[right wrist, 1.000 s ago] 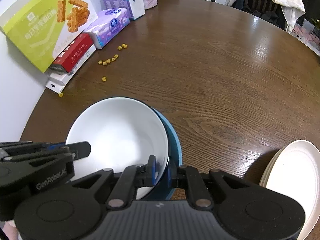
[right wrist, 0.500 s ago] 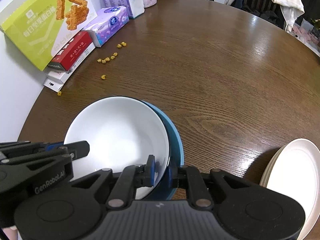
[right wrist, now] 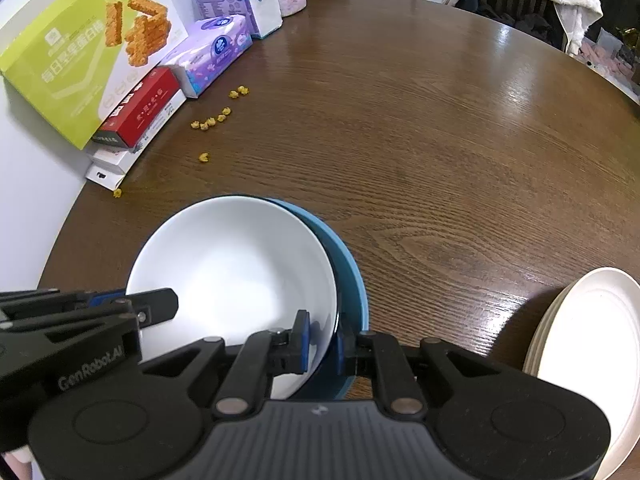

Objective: Organize plates and bowls
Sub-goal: 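Set the small white bowl down inside the large white bowl with both grippers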

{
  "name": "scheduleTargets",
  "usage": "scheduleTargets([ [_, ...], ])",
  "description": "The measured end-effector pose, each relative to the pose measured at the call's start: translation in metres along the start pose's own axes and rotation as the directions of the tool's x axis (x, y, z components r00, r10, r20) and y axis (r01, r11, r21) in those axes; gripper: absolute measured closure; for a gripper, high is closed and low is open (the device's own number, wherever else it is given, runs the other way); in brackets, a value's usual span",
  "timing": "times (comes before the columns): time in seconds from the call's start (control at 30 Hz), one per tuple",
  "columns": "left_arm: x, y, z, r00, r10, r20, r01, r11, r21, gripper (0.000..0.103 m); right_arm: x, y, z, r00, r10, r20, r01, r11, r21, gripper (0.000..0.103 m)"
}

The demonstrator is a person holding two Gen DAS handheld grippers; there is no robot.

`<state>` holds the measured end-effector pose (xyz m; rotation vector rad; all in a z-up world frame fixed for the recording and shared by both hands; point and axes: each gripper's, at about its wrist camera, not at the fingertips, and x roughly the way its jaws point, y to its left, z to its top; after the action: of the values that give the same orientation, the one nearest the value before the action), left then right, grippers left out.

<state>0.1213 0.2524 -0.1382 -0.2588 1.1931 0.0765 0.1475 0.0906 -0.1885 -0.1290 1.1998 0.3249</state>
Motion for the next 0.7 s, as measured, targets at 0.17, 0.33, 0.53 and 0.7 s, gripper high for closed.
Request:
scheduleTargets([
  [0.17, -0.0013, 0.0022, 0.0022, 1.000, 0.003, -0.009, -0.003, 1.000, -0.009, 0.096, -0.0002, -0.0013, 0.0004, 1.000, -0.002, 0.000, 0.002, 1.000, 0.013, 0.092],
  [0.33, -0.0034, 0.0049, 0.0032, 1.000, 0.000, -0.006, 0.000, 1.000, -0.004, 0.096, 0.0010, 0.0001, 0.0016, 1.000, -0.011, 0.000, 0.011, 1.000, 0.012, 0.093],
  [0.53, -0.0034, 0.0040, 0.0021, 1.000, 0.013, -0.001, -0.013, 1.000, -0.010, 0.098, 0.0022, 0.0054, 0.0026, 0.999, -0.034, -0.003, 0.034, 0.999, -0.008, 0.093],
  [0.7, -0.0048, 0.0044, 0.0023, 1.000, 0.011, 0.007, -0.011, 1.000, -0.012, 0.098, 0.0025, 0.0006, 0.0057, 1.000, -0.009, -0.026, 0.009, 1.000, 0.018, 0.092],
])
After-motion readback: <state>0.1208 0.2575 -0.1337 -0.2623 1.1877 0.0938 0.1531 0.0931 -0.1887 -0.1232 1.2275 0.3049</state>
